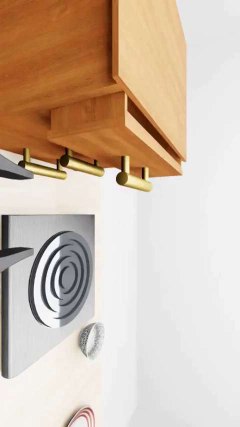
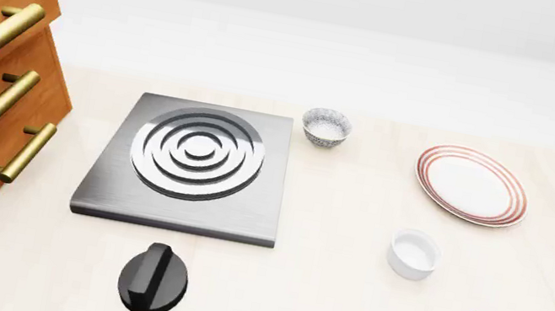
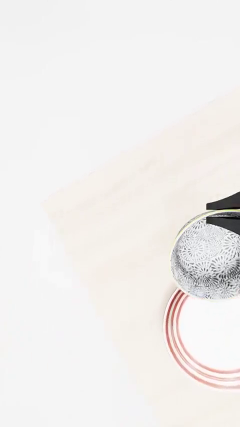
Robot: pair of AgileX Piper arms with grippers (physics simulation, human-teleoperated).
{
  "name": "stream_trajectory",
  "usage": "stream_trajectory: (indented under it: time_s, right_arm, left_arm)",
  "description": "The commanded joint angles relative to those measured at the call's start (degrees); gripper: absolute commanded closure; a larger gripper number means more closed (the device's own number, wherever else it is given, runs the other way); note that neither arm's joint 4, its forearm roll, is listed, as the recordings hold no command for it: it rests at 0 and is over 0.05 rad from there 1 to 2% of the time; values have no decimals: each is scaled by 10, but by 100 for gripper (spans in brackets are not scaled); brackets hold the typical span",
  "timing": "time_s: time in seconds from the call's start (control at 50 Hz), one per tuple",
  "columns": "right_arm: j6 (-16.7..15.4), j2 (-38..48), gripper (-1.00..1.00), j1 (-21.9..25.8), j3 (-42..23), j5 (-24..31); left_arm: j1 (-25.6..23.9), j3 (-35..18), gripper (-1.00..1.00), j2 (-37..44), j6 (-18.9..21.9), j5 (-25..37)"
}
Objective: Pick the akita bowl next to the cookies box and place it on the plate.
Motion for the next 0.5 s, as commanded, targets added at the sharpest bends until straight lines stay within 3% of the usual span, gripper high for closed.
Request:
stream_trajectory:
  time_s: [0.02,0.5]
  right_arm:
    - [15,50,100,22,-80,32]
    - [65,117,100,76,-136,32]
  left_arm:
    - [0,0,-100,0,0,0]
    - [0,0,-100,0,0,0]
